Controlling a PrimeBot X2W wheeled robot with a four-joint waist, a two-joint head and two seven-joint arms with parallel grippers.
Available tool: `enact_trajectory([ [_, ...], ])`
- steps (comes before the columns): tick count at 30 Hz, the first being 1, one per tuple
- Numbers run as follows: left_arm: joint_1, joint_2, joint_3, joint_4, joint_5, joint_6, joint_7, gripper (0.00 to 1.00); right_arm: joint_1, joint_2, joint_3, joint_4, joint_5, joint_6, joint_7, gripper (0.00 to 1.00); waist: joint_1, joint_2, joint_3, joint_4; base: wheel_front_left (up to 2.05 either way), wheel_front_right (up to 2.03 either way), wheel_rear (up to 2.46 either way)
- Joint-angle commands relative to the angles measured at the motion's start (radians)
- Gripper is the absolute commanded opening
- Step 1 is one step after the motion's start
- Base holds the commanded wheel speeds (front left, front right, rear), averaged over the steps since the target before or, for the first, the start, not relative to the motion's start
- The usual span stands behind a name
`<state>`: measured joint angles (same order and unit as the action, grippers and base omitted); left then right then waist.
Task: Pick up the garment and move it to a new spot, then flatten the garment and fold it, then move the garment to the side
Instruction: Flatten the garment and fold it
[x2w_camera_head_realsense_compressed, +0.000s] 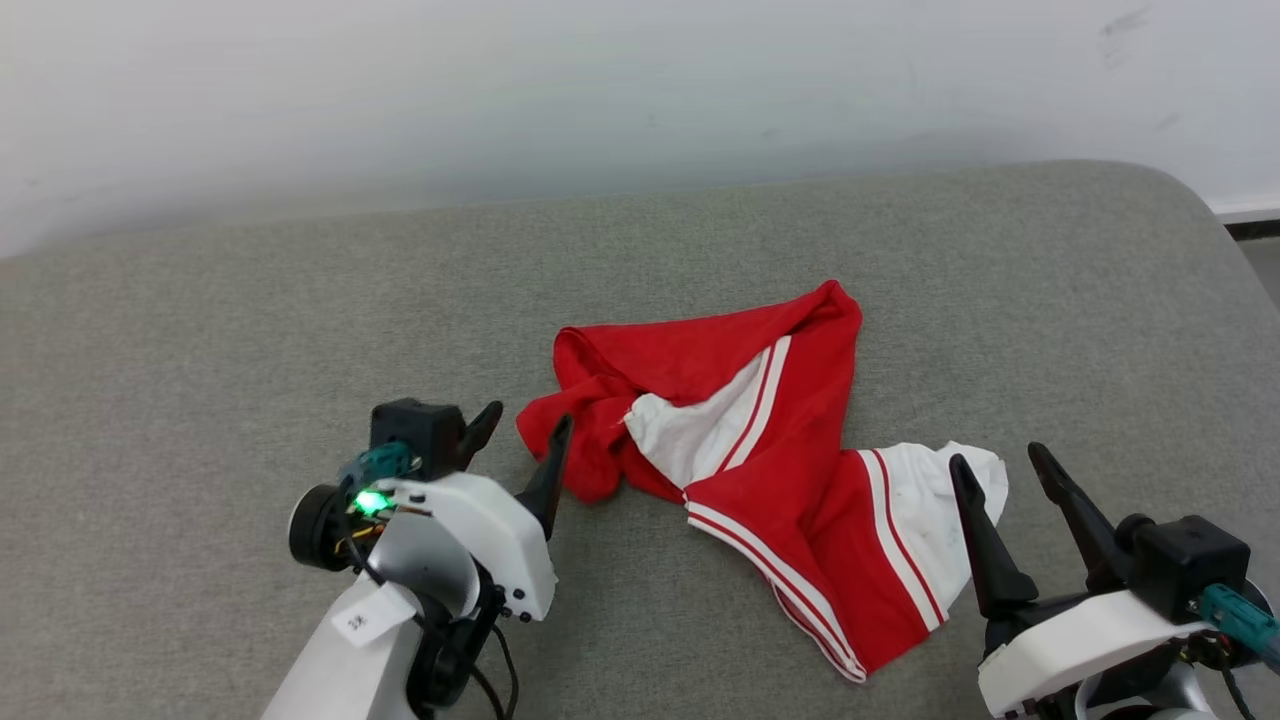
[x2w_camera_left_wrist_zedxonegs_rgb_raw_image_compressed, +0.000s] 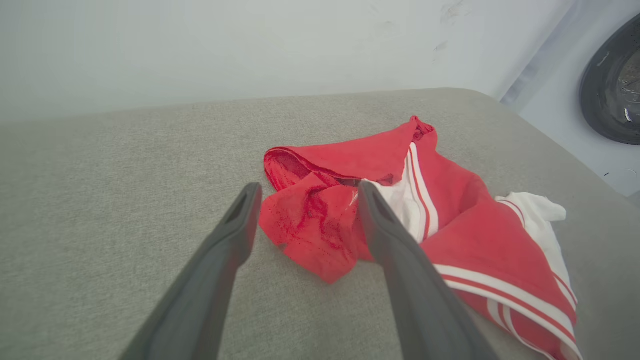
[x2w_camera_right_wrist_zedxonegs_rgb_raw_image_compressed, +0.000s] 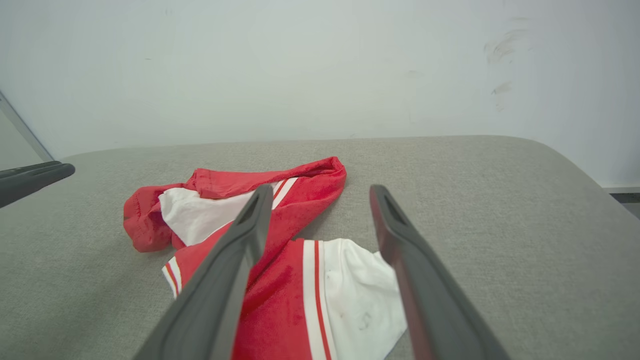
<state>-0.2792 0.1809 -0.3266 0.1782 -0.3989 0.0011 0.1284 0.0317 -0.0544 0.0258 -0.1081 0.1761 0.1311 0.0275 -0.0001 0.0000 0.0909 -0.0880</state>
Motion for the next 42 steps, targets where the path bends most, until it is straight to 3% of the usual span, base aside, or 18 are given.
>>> enact_trajectory([
  [1,-0.023,-0.002,-0.009,0.006,-0.007,-0.009,0.028,1.0,0.01,0.005,0.002,-0.008,0.005,-0.001,0.001,1.0,0.0001,0.0,0.014,-0.021,0.0,0.0,0.0],
  [8,-0.134,-0.006,-0.082,0.068,-0.038,-0.067,0.233,1.0,-0.014,0.005,0.014,-0.001,0.035,-0.001,-0.015,1.0,0.0001,0.0,0.064,-0.074,0.0,0.0,0.0],
  [16,-0.23,0.01,-0.128,0.164,-0.021,-0.092,0.304,1.0,-0.046,0.005,0.033,0.038,0.07,-0.001,-0.048,1.0,0.0001,0.0,0.113,-0.112,0.0,0.0,0.0],
  [17,-0.239,0.008,-0.135,0.172,-0.025,-0.096,0.307,0.8,-0.049,0.005,0.03,0.043,0.07,-0.001,-0.051,1.0,0.0001,0.0,0.117,-0.114,0.0,0.0,0.0],
  [19,-0.253,0.007,-0.145,0.181,-0.026,-0.105,0.296,0.0,-0.056,0.005,0.026,0.053,0.078,-0.001,-0.059,1.0,0.0001,0.0,0.122,-0.114,0.0,0.0,0.0],
  [24,-0.27,0.016,-0.16,0.185,-0.009,-0.109,0.245,0.0,-0.06,0.005,0.014,0.075,0.083,-0.001,-0.071,1.0,0.0001,0.0,0.12,-0.1,0.0,0.0,0.0],
  [29,-0.248,0.036,-0.14,0.142,0.003,-0.083,0.191,0.0,-0.056,0.005,0.002,0.086,0.079,-0.001,-0.066,1.0,0.0001,0.0,0.098,-0.064,0.0,0.0,0.0],
  [39,-0.064,0.118,-0.044,-0.048,-0.022,0.032,0.146,0.0,-0.019,0.005,-0.051,0.057,0.055,-0.001,-0.035,1.0,0.0001,0.0,0.057,0.022,0.0,0.0,0.0],
  [42,0.056,0.148,0.011,-0.14,-0.04,0.099,0.139,0.0,-0.005,0.005,-0.081,0.042,0.045,-0.001,-0.018,1.0,0.0001,0.0,0.034,0.057,0.0,0.0,0.0],
])
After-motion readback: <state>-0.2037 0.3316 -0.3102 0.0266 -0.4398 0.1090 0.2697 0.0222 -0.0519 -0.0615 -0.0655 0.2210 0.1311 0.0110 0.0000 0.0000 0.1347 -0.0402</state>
